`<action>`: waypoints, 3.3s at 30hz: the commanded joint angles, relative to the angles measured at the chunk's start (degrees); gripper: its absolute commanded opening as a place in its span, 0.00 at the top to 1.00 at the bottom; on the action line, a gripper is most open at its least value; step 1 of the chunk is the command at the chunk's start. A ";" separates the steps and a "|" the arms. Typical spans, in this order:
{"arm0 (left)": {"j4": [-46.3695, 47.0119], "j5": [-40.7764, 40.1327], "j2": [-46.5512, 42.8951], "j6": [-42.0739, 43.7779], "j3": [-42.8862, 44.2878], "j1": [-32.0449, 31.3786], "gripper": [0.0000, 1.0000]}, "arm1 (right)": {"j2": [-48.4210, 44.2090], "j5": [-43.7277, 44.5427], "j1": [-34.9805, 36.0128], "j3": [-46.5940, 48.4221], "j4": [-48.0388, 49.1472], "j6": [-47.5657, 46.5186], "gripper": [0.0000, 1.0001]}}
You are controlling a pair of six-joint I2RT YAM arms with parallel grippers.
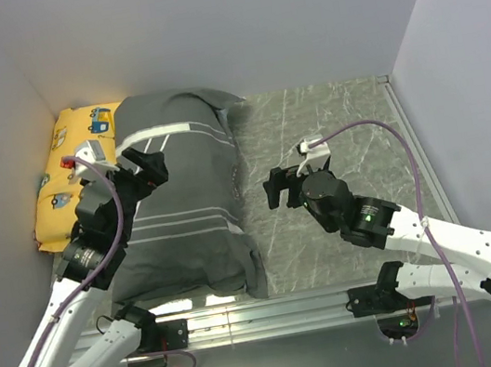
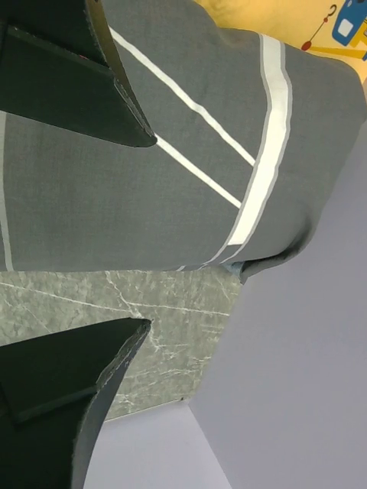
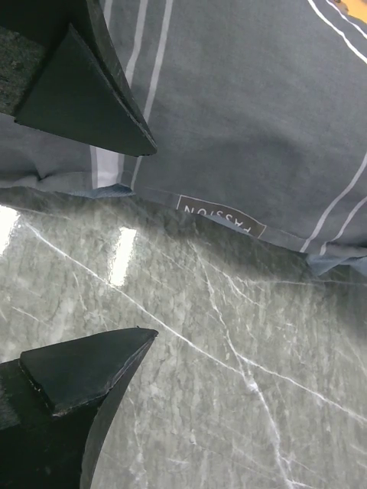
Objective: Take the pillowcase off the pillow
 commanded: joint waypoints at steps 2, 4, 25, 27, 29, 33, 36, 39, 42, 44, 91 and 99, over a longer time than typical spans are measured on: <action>-2.85 -3.36 0.79 0.03 3.04 0.02 0.01 | 0.63 -0.12 0.20 3.09 0.04 -0.66 0.00; -5.49 -5.13 1.50 -0.24 3.48 0.02 0.01 | 1.42 -0.38 0.28 3.87 -0.14 -0.92 0.00; -11.92 -7.69 16.00 -9.02 0.51 0.11 0.01 | 40.59 -48.61 -21.51 15.13 23.82 12.08 0.02; -11.57 -8.22 16.26 -10.52 -1.25 0.20 0.01 | 43.77 -51.00 -21.69 16.00 27.00 14.62 0.02; -11.04 -8.57 16.53 -11.49 -3.19 0.55 0.01 | 48.69 -54.32 -21.69 16.88 32.27 18.04 0.04; -10.86 -9.18 16.62 -12.37 -4.95 0.64 0.03 | 55.47 -59.70 -21.95 16.19 45.35 26.57 0.13; -10.95 -9.54 16.18 -12.28 -6.27 0.99 0.07 | 58.28 -61.55 -21.87 14.96 54.07 32.37 0.35; -10.51 -9.01 15.65 -11.93 -7.23 1.69 0.18 | 58.91 -62.08 -21.87 14.43 58.56 35.28 0.75; -9.37 -7.96 15.21 -11.41 -7.68 2.48 0.37 | 56.37 -61.38 -21.95 13.12 58.48 35.29 1.00; -8.58 -6.99 15.21 -10.79 -7.68 2.75 0.52 | 51.89 -59.80 -22.13 11.53 58.04 34.33 1.00; -12.61 11.08 10.12 -2.26 9.63 2.60 0.09 | 54.51 -30.97 -19.40 45.62 10.33 8.66 1.00; -18.68 -2.59 10.37 -2.88 11.66 -7.70 0.07 | 57.85 -30.10 -21.16 50.63 8.65 7.87 1.00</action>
